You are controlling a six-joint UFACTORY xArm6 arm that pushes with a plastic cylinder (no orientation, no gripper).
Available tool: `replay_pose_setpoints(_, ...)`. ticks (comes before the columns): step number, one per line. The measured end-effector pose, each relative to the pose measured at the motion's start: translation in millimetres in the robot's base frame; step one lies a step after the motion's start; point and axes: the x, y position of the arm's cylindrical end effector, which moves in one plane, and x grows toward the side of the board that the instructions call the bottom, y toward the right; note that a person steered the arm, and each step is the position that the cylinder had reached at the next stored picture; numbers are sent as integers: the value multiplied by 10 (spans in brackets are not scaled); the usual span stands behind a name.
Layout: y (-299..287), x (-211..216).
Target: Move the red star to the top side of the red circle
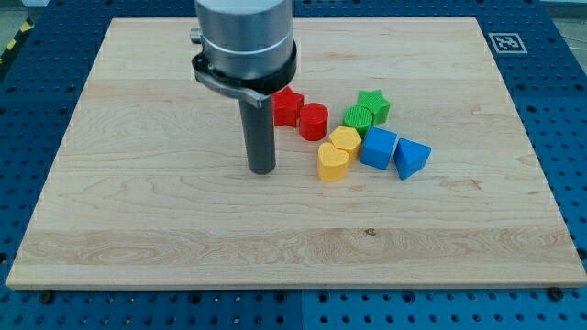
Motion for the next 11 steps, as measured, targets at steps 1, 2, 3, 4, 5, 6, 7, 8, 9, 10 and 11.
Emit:
replay_pose_setpoints(1, 0, -255)
replay_pose_setpoints(2, 0, -528)
replay_pose_setpoints(3, 34, -672)
replay_pose_setpoints(4, 63, -814)
replay_pose_setpoints(5, 92, -837)
replay_pose_setpoints(6, 93, -772)
replay_pose_setpoints(7, 201, -791)
replay_pose_setpoints(8, 229, -903)
replay_pose_setpoints(9, 229, -1017)
replay_pose_setpoints(10, 258, -1198)
replay_pose_setpoints(11, 200, -1593)
